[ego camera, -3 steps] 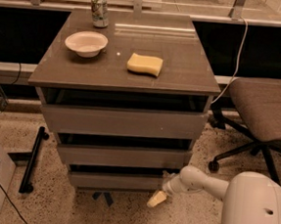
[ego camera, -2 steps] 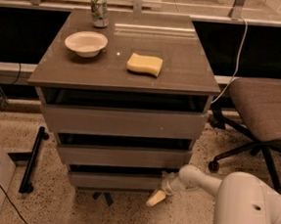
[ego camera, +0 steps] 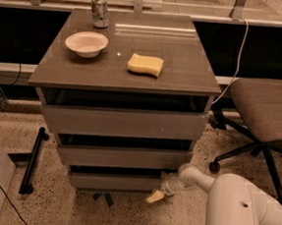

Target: Open bottom drawer

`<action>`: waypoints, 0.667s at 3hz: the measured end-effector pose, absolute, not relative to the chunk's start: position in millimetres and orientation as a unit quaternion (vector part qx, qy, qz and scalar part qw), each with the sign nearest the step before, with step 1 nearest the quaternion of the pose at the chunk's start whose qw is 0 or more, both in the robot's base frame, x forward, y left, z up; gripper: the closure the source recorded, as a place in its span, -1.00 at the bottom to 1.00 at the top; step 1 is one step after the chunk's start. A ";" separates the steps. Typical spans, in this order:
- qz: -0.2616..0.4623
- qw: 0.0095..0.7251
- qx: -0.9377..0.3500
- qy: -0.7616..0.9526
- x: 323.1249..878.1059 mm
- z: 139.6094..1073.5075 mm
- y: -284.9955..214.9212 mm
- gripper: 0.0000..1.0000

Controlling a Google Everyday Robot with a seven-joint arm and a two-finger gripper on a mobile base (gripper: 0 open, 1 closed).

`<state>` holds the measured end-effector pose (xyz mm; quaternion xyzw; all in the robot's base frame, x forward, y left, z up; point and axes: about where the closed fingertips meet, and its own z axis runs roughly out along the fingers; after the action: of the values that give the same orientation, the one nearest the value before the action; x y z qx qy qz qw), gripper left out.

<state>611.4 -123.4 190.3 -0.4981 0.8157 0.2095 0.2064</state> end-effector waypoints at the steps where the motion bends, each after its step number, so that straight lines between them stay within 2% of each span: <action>1: 0.209 0.206 -0.498 0.816 611.4 192.3 -124.1 -0.07; 2: 0.209 0.206 -0.498 0.816 611.4 196.5 -124.2 0.51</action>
Offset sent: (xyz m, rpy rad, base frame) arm -0.1380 -0.0153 0.0597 -0.0886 0.1208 -0.0027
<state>611.4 -124.2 196.5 -0.4977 0.8161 0.2093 0.2060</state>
